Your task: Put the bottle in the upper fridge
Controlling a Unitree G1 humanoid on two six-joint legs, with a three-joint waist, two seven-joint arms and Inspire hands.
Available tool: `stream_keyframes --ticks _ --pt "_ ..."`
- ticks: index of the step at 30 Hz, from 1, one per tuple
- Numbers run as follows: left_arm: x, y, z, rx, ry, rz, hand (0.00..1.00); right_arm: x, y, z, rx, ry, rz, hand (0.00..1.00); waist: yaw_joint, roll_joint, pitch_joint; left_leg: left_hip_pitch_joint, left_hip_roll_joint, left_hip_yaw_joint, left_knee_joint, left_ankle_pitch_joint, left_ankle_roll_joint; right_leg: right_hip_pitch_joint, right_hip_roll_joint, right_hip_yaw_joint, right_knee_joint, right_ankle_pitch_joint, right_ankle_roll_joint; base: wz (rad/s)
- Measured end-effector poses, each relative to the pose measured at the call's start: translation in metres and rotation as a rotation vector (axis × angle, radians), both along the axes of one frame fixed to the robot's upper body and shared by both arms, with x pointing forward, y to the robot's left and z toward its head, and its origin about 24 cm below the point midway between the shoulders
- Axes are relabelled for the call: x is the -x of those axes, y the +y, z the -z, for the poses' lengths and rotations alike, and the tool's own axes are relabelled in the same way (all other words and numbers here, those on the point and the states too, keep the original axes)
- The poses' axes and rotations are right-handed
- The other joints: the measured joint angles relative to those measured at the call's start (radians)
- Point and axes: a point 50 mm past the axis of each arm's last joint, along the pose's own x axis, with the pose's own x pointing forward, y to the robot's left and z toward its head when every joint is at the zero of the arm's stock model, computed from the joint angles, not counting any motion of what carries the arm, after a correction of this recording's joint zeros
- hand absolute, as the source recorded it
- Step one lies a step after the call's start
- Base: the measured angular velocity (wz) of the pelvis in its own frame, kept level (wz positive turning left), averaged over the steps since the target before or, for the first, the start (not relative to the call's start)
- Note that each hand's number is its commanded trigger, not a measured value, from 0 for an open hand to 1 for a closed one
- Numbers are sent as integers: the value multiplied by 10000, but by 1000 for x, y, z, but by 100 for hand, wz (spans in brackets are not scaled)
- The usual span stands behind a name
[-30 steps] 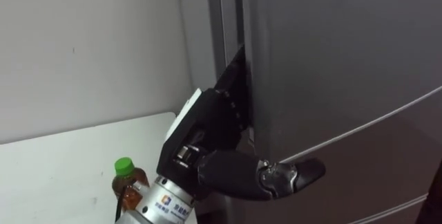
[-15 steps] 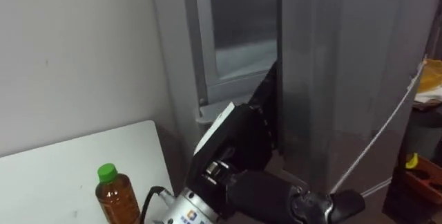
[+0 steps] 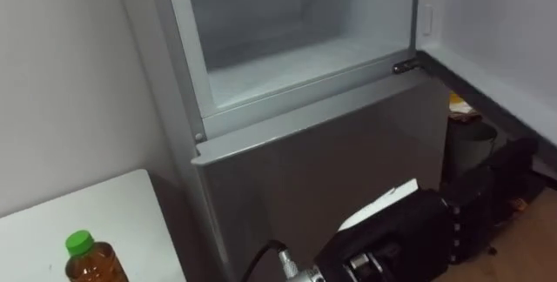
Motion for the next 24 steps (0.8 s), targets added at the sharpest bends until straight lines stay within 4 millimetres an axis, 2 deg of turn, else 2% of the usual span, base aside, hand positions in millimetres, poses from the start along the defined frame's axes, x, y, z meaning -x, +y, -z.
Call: stream_keyframes --ticks 4,7,12,24 --pt "0 0 0 -22 -21 51 0 0 1 0 -39 0 -5 0 -2 -49 9 2 0 7 -26 6 -17 -8 3 -1 1 -53 -2 0" --pt "0 0 0 -30 -24 62 0 0 2 0 -70 -13 3 0 0 -125 56 -7 0 21 -71 2 -29 -36 8 -1 -1 -71 -4 0" --pt "1 -1 1 -56 -15 136 0 -2 3 0 -82 -69 -90 0 7 -186 78 -69 -1 22 -78 -12 -55 -108 18 -1 -28 -101 -4 0" --pt "0 0 2 -144 9 0 0 -5 4 0 8 -123 -344 0 202 -221 55 -34 -8 -7 -185 -15 -103 -93 24 -32 -56 -143 -20 0"
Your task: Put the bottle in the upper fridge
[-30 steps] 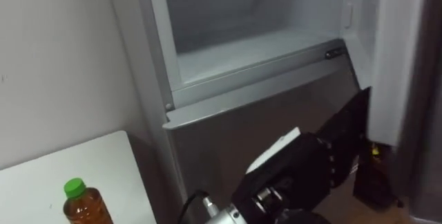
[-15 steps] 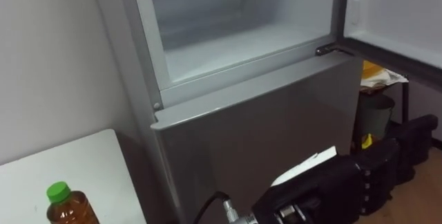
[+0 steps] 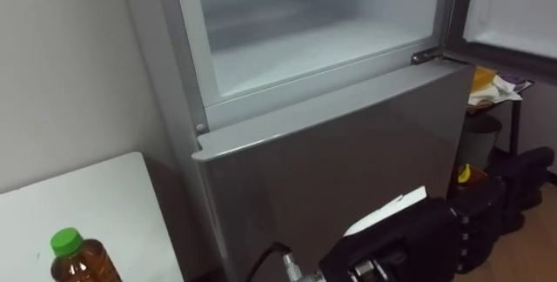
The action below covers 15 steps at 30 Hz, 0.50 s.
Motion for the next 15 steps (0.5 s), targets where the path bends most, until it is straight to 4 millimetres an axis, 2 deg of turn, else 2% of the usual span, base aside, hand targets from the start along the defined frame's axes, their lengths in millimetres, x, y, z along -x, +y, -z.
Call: stream_keyframes --ticks 9,15 --pt "-3 5 6 -400 14 -158 0 0 1 0 -5 10 -79 0 274 0 -2 10 -9 -148 42 5 -6 124 -1 -117 -25 -32 -3 4" --pt "0 15 26 -679 719 -599 0 0 3 1 -68 -4 -66 0 509 -7 -48 -5 -19 -340 90 33 -50 159 -24 -363 10 -92 -52 7"
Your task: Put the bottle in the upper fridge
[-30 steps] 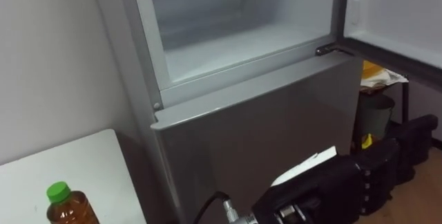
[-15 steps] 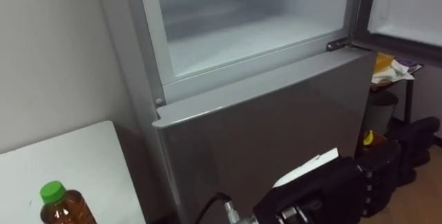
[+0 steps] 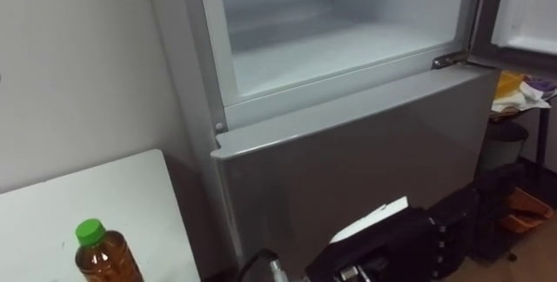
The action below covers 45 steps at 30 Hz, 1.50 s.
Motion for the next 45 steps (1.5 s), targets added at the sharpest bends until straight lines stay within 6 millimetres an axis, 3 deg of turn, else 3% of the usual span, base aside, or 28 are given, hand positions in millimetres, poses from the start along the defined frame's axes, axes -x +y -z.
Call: stream_keyframes --ticks 5,9,17,23,29,36,40,45 --pt "1 13 17 -717 426 -511 0 -8 3 -2 74 -296 -285 0 232 -83 -55 -90 10 -142 19 41 -48 27 -30 -200 34 -9 -23 10" --pt "6 29 36 -1074 1139 -1070 0 -4 10 0 -196 -324 -53 0 487 -322 -136 -100 19 -356 30 64 -86 161 -52 -434 -7 -49 -77 18" --pt "16 44 63 -2063 1665 -1583 0 -10 11 -2 -155 -589 -89 0 875 -366 -111 -201 2 -614 82 70 -95 211 -62 -590 -21 -59 -83 9" --pt "24 59 98 -2681 3097 -1978 0 -12 13 -2 -295 -755 -203 0 1120 -468 -43 -195 -3 -669 82 78 -109 298 14 -539 -61 -91 -92 2" --pt "32 67 113 -2993 3640 -2324 0 -14 14 -3 -296 -848 -252 0 1162 -524 -19 -324 -42 -833 105 84 -111 210 -3 -714 -114 -114 -80 8" --pt "35 89 153 -4482 4559 -3460 0 -14 16 -3 -274 -997 -411 0 1283 -672 33 -307 -50 -1027 40 93 -134 322 -4 -864 1 -134 -95 5" --pt "46 104 174 -5762 4637 -4195 0 -13 18 -3 -247 -1145 -485 0 1473 -791 -93 -287 -52 -1078 54 98 -141 345 -8 -972 15 -133 -96 4" --pt "65 127 202 -7419 5136 -5208 0 -9 18 -3 -72 -1171 -695 0 1637 -870 -121 -248 -58 -1192 93 106 -148 483 -8 -982 19 -133 -96 6"
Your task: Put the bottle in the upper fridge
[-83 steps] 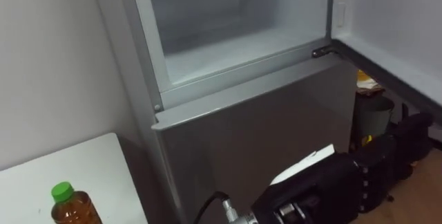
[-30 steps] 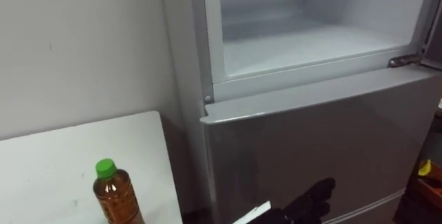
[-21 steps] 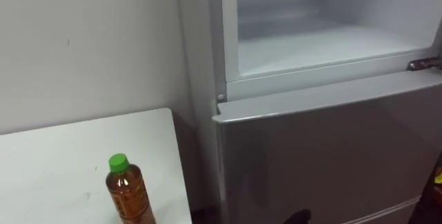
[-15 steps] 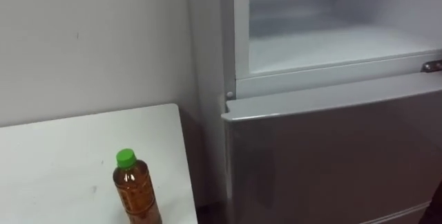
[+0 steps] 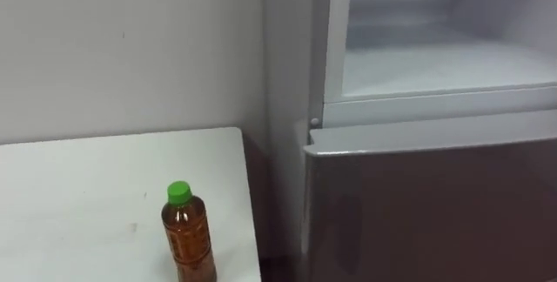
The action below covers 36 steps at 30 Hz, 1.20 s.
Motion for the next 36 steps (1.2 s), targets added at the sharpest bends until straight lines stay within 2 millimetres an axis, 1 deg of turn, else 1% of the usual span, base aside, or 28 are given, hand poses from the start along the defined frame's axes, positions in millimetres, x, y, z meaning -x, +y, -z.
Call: stream_keyframes --ticks 1,2,3,4,6,7,8,9,11,13,14,16,18,19,22,26,29,30,31,33,36 --pt "3 3 4 -273 92 -66 0 2 -1 0 37 -23 20 0 17 7 -2 -1 -2 -20 6 -1 -2 8 0 -10 -1 0 0 8" --pt "9 9 13 -718 326 -341 0 6 -1 0 81 -19 58 0 65 26 -3 4 -8 -38 7 -1 -2 13 0 -7 -3 0 0 0" --pt "17 17 24 -1113 699 -742 0 10 -1 1 85 63 71 0 163 67 0 39 -10 -37 1 -1 -3 34 5 -6 -5 0 0 -3" --pt "28 23 35 -1480 1174 -1110 0 16 -2 2 100 146 104 0 216 63 0 70 -15 -38 -11 1 -8 55 9 -8 -4 0 0 -5" --pt "43 33 46 -1791 1779 -1690 0 22 -2 3 106 286 168 0 279 118 -13 74 -14 -42 -10 9 -16 47 8 -16 1 0 0 0" --pt "52 39 53 -1929 2122 -2150 0 25 -2 4 97 336 253 0 317 185 -19 76 -16 -42 -6 10 -16 53 9 -10 0 1 -2 0" --pt "56 42 56 -1970 2307 -2460 0 25 -3 4 101 350 265 0 337 143 6 73 -20 -52 -6 10 -16 59 8 -12 -1 1 -3 6" --pt "65 48 62 -2100 2662 -3110 0 27 -2 4 140 383 195 0 326 147 15 61 -39 -141 1 10 -15 82 7 -45 -3 1 -3 12" --pt "76 57 67 -2357 3044 -3887 0 27 -1 4 167 407 99 0 350 168 7 34 -63 -226 6 23 -17 35 -18 -196 -23 -5 -9 12" --pt "95 69 73 -2658 3533 -5086 0 28 -4 4 248 405 286 0 476 152 -6 92 -101 -242 -3 34 -18 73 -38 -144 -25 -78 -32 0" --pt "99 71 74 -2759 3650 -5402 0 30 -5 5 281 449 330 0 513 143 -7 112 -110 -266 -3 35 -17 100 -44 -164 -29 -86 -29 13" --pt "110 78 76 -3021 3876 -6422 0 37 -5 6 341 710 342 0 594 92 -36 120 -181 -448 6 66 -3 178 -87 -247 -92 -201 2 25" --pt "115 80 76 -3121 3933 -6947 0 41 -3 7 271 803 380 0 686 37 -78 126 -188 -498 6 107 -9 209 -72 -255 -163 -204 1 12" --pt "120 81 77 -3188 4034 -7297 0 42 -2 8 248 814 423 0 789 20 -78 128 -188 -506 4 110 -11 238 -66 -258 -171 -205 1 5" --pt "124 80 78 -3389 4142 -7754 0 43 -3 8 378 883 478 0 861 14 -76 140 -206 -594 1 108 -14 339 -52 -278 -204 -214 -2 9" --pt "127 80 79 -3713 4205 -8056 0 44 -4 8 533 991 571 0 910 24 -75 128 -237 -731 9 117 -31 349 -47 -282 -209 -303 -34 10" --pt "130 80 80 -3948 4293 -8412 0 46 -4 9 647 1109 633 0 919 25 -73 119 -248 -804 7 126 -50 376 -47 -365 -210 -348 -48 10" --pt "132 80 80 -4081 4328 -8484 0 47 -4 9 656 1134 643 0 919 27 -72 116 -255 -832 1 126 -56 389 -54 -438 -205 -362 -49 14" --pt "135 81 81 -4207 4361 -8524 0 48 -4 9 663 1162 640 0 891 25 -72 88 -286 -953 6 130 -62 427 -66 -554 -204 -370 -48 19" --pt "135 81 80 -4313 4327 -8596 0 49 -5 9 691 1224 660 0 882 26 -70 46 -311 -1026 8 134 -67 437 -75 -595 -205 -393 -34 19" --pt "139 82 80 -4758 4313 -8472 0 52 -6 10 785 1391 725 0 867 24 -70 -29 -333 -1099 12 135 -68 423 -107 -772 -205 -408 -24 11"
